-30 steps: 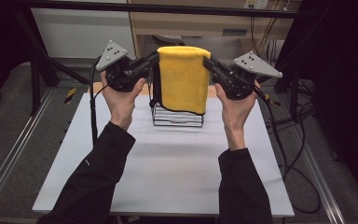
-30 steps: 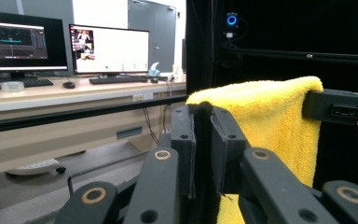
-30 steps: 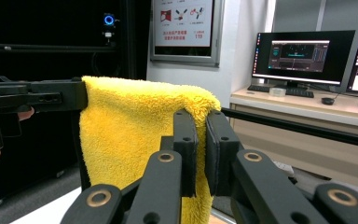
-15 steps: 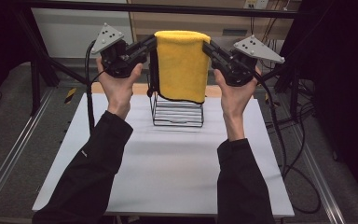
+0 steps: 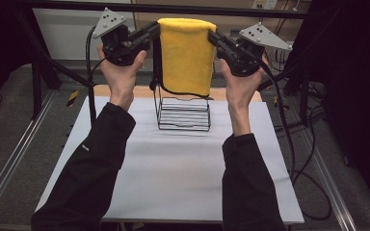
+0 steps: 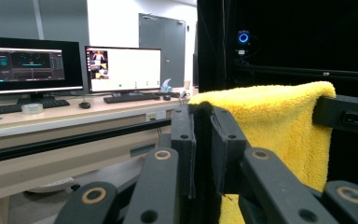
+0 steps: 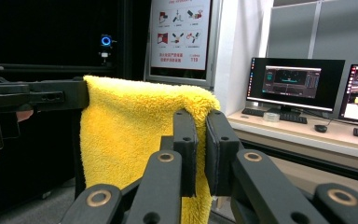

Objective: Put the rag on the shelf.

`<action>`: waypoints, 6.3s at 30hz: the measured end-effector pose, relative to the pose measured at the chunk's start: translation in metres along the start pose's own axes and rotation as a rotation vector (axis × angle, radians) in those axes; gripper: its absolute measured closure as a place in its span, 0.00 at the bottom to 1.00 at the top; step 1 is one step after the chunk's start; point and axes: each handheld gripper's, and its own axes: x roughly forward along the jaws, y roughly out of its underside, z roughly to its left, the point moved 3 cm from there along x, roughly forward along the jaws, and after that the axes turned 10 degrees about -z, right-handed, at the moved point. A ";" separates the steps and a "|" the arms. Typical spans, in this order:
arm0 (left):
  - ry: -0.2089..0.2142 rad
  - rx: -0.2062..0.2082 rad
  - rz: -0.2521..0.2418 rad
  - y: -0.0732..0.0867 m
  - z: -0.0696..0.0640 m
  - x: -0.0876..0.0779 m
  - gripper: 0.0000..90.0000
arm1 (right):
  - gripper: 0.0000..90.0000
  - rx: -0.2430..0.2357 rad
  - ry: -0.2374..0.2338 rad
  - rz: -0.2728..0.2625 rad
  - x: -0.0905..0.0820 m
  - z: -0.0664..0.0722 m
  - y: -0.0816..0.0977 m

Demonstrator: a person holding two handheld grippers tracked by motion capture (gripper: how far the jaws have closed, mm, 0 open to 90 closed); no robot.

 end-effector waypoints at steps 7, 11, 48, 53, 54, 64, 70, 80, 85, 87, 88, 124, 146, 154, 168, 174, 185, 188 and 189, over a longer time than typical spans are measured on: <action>-0.006 0.015 -0.006 -0.009 0.005 0.007 0.89 | 0.94 -0.002 0.005 -0.008 0.011 -0.004 -0.006; -0.014 0.029 -0.006 -0.014 0.006 0.012 0.89 | 0.94 -0.012 0.010 -0.010 0.017 -0.008 -0.010; -0.045 0.082 0.037 0.006 0.035 0.058 0.89 | 0.94 -0.043 0.034 0.032 0.060 -0.042 0.011; -0.032 0.076 0.049 0.018 0.038 0.054 0.89 | 0.94 -0.048 0.025 0.055 0.057 -0.041 0.021; -0.029 0.076 0.048 0.020 0.038 0.053 0.89 | 0.94 -0.046 0.023 0.059 0.057 -0.041 0.022; -0.010 0.084 0.083 0.041 0.038 0.042 0.89 | 0.94 -0.046 0.013 0.100 0.048 -0.037 0.041; 0.020 0.081 0.089 0.049 0.034 0.037 0.89 | 0.94 -0.038 0.010 0.109 0.042 -0.037 0.050; 0.039 0.078 0.098 0.058 0.028 0.025 0.89 | 0.94 -0.030 0.001 0.114 0.027 -0.032 0.060; 0.047 0.076 0.107 0.064 0.024 0.021 0.89 | 0.94 -0.029 -0.002 0.121 0.021 -0.031 0.065; 0.047 0.071 0.109 0.066 0.024 0.019 0.89 | 0.94 -0.030 -0.003 0.127 0.019 -0.030 0.067; 0.052 0.069 0.108 0.067 0.024 0.018 0.89 | 0.94 -0.031 -0.004 0.126 0.019 -0.029 0.068; 0.115 0.082 0.186 0.089 0.004 -0.020 0.88 | 0.93 -0.054 -0.049 0.217 -0.016 -0.006 0.084; 0.130 0.097 0.329 0.110 -0.006 -0.047 0.79 | 0.92 -0.040 -0.112 0.298 -0.036 0.001 0.107; 0.112 0.056 0.301 0.087 -0.001 -0.050 0.81 | 0.91 -0.064 -0.124 0.302 -0.039 0.003 0.110; 0.113 0.028 0.413 0.108 -0.003 -0.020 1.00 | 0.88 -0.071 -0.143 0.322 -0.049 0.003 0.124; 0.114 0.046 0.451 0.124 -0.004 -0.019 1.00 | 0.84 -0.068 -0.151 0.337 -0.050 0.004 0.131; 0.102 0.054 0.466 0.140 -0.002 -0.015 1.00 | 0.69 -0.035 -0.174 0.354 -0.055 0.006 0.129; 0.101 0.063 0.469 0.142 -0.003 -0.016 1.00 | 0.65 -0.028 -0.163 0.353 -0.053 0.006 0.131; 0.101 0.067 0.471 0.143 -0.003 -0.016 1.00 | 0.63 -0.022 -0.160 0.350 -0.052 0.007 0.132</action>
